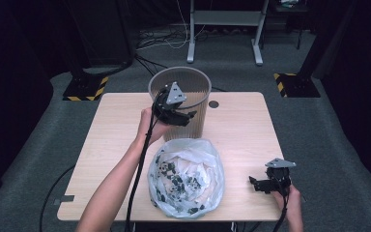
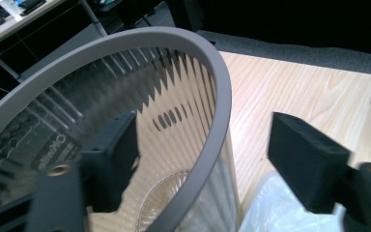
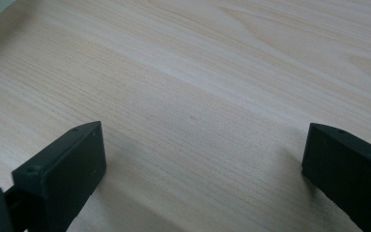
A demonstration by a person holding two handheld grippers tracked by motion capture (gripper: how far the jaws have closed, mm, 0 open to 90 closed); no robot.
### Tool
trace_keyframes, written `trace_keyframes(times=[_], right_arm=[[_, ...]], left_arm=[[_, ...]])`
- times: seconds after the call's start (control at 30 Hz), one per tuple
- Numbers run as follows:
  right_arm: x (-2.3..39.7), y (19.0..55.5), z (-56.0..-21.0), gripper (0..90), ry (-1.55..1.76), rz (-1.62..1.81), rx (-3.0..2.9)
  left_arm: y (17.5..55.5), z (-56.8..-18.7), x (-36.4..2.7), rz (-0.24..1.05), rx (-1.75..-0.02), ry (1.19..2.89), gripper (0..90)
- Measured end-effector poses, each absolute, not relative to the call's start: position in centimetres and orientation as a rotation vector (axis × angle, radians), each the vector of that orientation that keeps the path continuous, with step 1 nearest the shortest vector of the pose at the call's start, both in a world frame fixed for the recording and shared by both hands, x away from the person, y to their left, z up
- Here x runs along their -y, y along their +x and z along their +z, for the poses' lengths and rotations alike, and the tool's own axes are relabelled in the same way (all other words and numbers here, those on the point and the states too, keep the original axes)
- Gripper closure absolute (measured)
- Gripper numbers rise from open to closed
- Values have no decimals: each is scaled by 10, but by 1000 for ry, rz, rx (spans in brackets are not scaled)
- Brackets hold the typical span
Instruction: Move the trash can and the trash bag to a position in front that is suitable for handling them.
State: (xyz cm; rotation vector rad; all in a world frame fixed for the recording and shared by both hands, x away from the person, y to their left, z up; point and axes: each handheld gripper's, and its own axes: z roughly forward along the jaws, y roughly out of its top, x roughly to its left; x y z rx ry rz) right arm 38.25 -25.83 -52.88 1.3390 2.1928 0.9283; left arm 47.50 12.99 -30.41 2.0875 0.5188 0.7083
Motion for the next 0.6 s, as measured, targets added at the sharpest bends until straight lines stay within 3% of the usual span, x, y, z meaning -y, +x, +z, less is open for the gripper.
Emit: trace_keyframes(times=[0.17, 0.6], right_arm=[[258, 383, -529, 9, 1340, 929, -2193], [258, 383, -529, 8, 1341, 929, -2193]], left_arm=[[466, -298, -145, 729, -548, 2070, 154], [425, -311, -199, 772, -592, 2032, 137]])
